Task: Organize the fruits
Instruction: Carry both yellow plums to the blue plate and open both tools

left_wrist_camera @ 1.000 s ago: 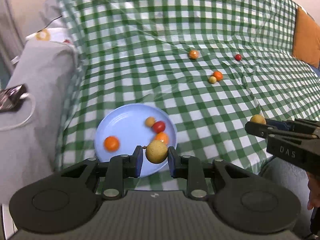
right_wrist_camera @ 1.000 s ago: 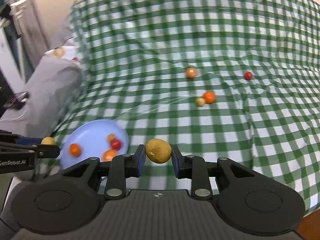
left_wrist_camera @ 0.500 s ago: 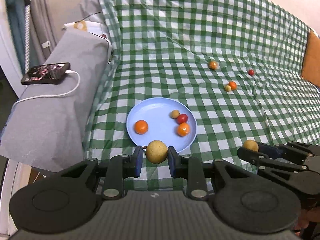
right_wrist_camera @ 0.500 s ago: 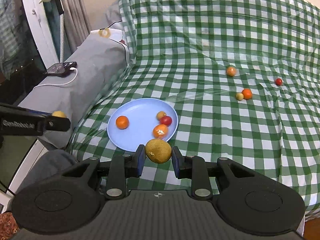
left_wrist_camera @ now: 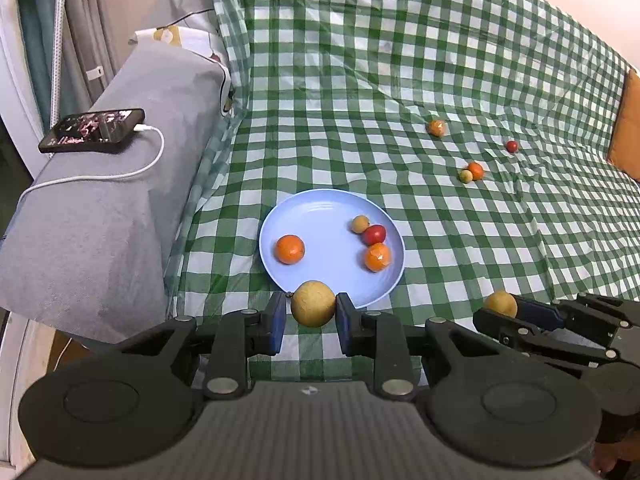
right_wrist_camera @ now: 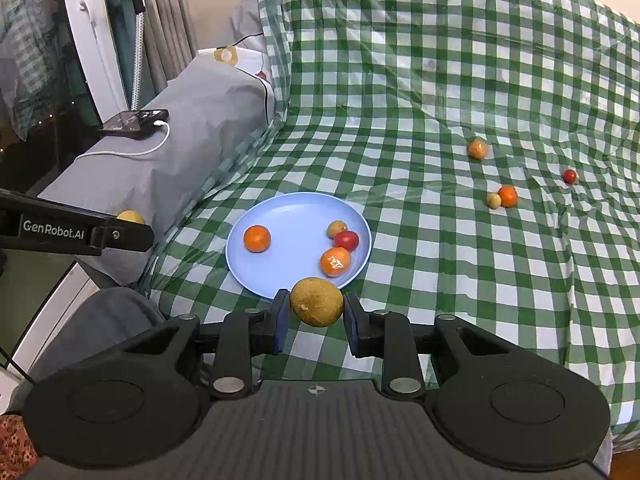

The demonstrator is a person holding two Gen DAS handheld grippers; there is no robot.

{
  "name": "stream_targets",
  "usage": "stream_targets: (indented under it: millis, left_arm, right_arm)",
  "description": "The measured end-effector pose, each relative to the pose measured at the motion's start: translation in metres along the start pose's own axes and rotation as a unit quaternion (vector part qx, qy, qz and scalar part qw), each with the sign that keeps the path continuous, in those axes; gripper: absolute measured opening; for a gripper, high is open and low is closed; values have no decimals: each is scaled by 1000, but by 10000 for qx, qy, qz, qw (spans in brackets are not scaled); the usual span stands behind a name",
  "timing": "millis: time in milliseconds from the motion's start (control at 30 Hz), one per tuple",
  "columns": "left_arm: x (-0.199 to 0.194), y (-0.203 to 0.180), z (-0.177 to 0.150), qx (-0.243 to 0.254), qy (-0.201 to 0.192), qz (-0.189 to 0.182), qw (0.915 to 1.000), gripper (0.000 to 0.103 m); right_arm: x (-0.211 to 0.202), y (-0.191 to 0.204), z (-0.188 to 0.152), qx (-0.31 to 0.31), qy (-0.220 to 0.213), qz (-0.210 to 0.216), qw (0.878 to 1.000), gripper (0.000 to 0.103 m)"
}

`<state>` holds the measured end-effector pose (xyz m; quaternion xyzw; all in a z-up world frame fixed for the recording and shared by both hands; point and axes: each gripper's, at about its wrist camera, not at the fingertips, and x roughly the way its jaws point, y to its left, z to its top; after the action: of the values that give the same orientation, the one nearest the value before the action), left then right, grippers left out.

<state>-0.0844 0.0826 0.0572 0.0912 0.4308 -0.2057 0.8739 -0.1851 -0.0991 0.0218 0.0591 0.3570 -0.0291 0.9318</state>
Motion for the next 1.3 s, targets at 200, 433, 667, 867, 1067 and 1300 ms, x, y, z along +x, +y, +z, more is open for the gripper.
stream_targets:
  millis: [200, 433, 667, 867, 1067, 1300]
  left_arm:
    - [23, 10, 11, -85, 130, 48, 9999, 29]
    - [48, 18, 26, -135, 190, 88, 9997, 29]
    - [82, 19, 41, -178, 299, 112, 9993, 29]
    - [108, 17, 52, -138, 366, 99, 9992, 29]
    - [138, 20, 59, -103, 526, 97, 9985, 29]
    - [177, 25, 61, -71, 759, 182, 9969, 29]
  right_arm:
    - [21, 1, 9, 29, 144, 26, 9999, 30]
    - [48, -4, 23, 9, 224, 5, 9997, 30]
    - [81, -8, 32, 54, 402, -29, 9992, 30]
    - [112, -7, 36, 67, 565, -43, 9984, 30]
    - [140, -7, 41, 44, 702, -23, 9975, 30]
    - [168, -8, 44, 23, 881, 26, 9961, 30]
